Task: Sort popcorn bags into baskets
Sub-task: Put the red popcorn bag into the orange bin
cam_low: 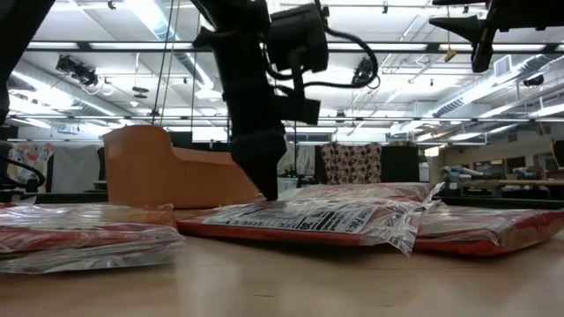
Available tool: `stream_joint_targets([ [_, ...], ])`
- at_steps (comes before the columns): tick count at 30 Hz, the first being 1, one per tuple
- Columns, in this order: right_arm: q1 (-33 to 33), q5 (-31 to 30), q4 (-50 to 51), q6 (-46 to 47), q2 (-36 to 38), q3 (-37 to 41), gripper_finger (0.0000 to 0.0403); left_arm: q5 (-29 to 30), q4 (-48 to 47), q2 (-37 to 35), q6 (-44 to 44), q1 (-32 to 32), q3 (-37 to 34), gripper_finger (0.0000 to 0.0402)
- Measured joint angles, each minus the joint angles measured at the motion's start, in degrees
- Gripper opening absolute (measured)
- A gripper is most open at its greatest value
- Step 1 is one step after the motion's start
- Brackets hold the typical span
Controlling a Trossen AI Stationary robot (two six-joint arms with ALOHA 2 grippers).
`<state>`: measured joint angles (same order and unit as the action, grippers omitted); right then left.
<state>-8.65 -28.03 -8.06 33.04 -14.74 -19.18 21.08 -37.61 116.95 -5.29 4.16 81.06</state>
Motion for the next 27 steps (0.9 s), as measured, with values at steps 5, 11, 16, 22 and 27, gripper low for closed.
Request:
stream_joint_targets([
  [5,0.0,0.3,-0.1,0.0,0.0,0.0,0.0130,-0.3,1.2,0.3,0.1,-0.7,0.0,0.0185],
  [11,0.0,0.3,-0.1,0.0,0.0,0.0,0.0130,-0.2,4.6,0.5,2.0,-1.1,0.0,0.0185],
  [16,0.0,0.3,-0.1,0.2,0.0,0.0,0.0130,0.5,4.8,1.5,3.0,-1.2,0.0,0.0185],
  [22,0.0,0.4,-0.1,0.3,0.0,0.0,0.0130,2.7,4.4,1.6,3.0,-1.1,0.0,0.0162],
  [27,0.0,0.5,-0.1,0.3,0.0,0.0,0.0130,3.3,2.6,1.6,1.7,-1.9,0.0,0.0083],
])
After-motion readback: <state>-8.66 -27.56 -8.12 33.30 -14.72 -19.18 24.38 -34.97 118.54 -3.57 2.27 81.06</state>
